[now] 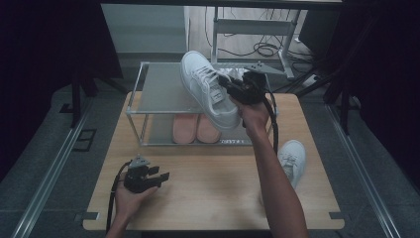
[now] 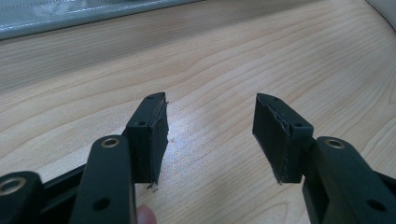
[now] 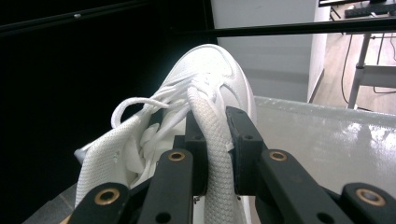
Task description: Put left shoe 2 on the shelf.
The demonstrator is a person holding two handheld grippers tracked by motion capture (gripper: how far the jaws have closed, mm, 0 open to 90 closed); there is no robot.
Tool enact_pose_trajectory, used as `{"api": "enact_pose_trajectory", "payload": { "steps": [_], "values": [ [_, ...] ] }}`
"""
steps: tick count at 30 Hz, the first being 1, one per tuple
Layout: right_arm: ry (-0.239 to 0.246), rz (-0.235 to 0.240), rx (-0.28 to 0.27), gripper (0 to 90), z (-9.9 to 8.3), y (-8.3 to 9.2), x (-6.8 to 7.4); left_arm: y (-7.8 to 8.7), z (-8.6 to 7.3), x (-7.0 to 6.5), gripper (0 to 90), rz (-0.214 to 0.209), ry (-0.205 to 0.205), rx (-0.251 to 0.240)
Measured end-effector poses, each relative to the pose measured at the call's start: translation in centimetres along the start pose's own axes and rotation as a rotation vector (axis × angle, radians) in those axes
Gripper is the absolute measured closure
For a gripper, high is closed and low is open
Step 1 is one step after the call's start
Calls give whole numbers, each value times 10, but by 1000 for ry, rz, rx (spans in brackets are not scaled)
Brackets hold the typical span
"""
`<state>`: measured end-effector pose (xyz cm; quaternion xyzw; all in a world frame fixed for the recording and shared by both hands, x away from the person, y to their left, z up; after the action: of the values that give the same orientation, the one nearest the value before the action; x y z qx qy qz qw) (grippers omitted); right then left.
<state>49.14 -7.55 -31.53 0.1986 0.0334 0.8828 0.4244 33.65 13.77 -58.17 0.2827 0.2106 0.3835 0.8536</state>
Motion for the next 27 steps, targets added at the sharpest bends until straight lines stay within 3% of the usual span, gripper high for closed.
{"api": "enact_pose_trajectory", "payload": {
  "steps": [8, 27],
  "values": [
    [-56, -14, -2, 802, 12, -24, -8, -3, 0, -4, 461, -14, -6, 7],
    [-141, -124, 21, 801, 26, -82, -29, -2, 0, -3, 460, -7, -9, 3]
  ]
}}
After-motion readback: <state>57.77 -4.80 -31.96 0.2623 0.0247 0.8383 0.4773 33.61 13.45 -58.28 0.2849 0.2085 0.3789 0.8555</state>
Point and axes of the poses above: each handheld gripper's, and its own axes: y roughly backward along the jaws, z roughly out of its top, x roughly to its left, the point moved 10 cm from there along -y, roughly forward along the jaws, and after that the axes turned 8 degrees about -y, right-handed, at the moved point
